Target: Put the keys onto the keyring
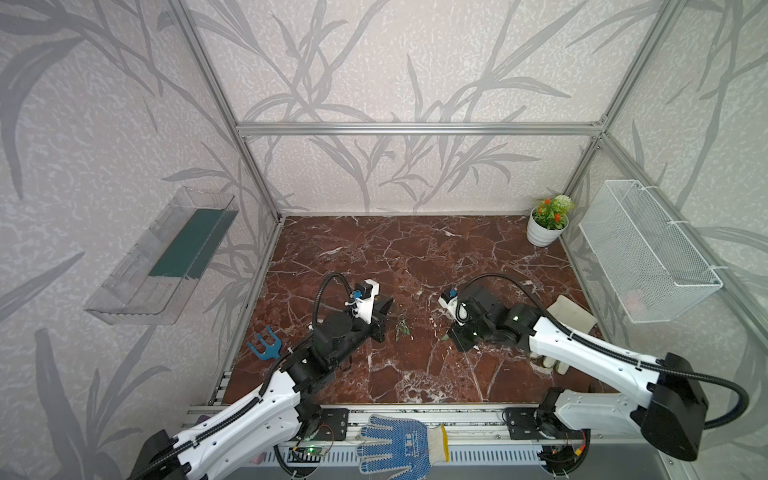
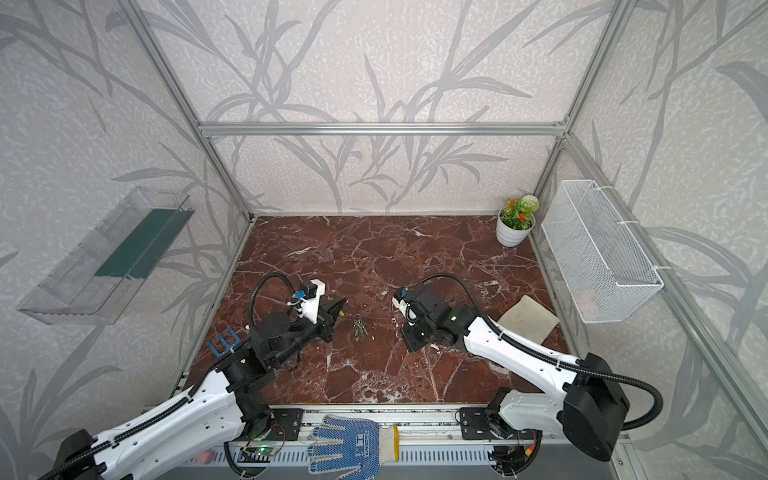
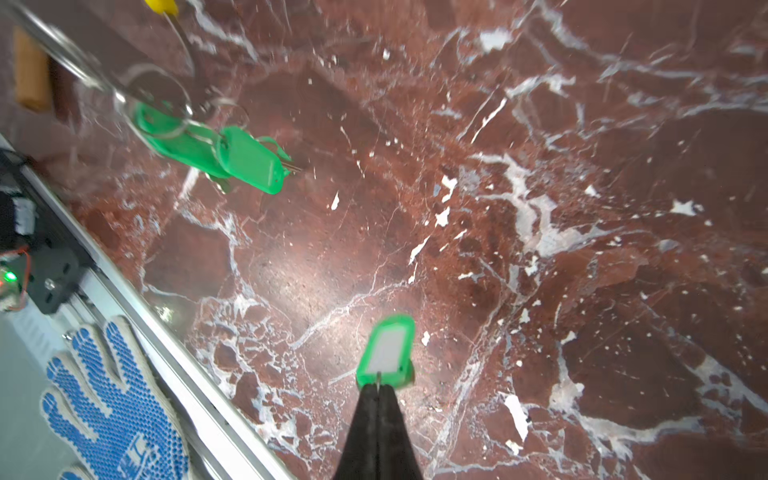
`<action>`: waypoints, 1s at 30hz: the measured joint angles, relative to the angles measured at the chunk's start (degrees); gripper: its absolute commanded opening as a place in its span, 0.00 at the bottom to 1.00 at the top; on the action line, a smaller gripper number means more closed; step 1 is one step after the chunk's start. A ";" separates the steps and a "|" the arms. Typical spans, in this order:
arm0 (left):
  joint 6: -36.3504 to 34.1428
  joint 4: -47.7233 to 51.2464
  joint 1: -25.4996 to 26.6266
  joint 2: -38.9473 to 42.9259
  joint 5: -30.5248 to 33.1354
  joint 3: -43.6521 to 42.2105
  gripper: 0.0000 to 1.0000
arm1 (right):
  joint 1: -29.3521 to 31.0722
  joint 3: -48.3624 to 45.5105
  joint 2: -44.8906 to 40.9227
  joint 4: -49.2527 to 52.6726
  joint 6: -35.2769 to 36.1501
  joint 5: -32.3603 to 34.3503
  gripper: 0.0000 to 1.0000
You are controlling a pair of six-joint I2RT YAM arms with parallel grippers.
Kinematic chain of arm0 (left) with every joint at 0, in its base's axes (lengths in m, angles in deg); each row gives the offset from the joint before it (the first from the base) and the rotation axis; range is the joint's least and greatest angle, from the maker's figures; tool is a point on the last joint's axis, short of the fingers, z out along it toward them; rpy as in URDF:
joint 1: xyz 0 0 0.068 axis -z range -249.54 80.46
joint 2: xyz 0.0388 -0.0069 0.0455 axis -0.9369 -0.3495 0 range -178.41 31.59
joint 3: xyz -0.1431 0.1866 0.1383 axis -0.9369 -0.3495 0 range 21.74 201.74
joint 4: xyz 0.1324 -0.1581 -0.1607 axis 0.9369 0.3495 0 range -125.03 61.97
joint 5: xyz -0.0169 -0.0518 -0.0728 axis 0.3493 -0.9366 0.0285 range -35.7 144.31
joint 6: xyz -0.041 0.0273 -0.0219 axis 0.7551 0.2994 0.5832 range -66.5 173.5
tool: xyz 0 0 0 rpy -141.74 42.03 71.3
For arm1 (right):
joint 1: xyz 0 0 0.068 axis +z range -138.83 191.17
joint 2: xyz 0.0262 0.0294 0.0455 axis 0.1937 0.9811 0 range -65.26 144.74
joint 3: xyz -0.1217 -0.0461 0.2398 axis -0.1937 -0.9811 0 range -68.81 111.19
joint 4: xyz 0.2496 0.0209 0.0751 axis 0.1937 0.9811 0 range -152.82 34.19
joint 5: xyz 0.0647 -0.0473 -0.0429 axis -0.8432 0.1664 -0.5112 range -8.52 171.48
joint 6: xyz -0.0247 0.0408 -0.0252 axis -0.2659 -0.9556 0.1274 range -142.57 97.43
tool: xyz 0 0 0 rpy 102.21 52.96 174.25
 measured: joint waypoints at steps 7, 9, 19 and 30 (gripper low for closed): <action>-0.02 0.00 0.04 0.07 0.04 0.00 0.00 | 1.16 3.43 9.07 3.23 2.80 -0.63 0.00; -0.02 0.00 0.04 0.07 0.07 0.00 0.00 | 1.25 4.98 11.61 3.52 3.61 -0.92 0.00; 0.00 -0.02 0.04 0.11 0.04 0.00 0.00 | 1.31 8.96 20.28 3.96 5.57 -1.27 0.00; -0.02 -0.04 0.04 -0.37 0.02 0.00 0.00 | 1.31 12.15 26.21 2.62 5.86 -0.52 0.00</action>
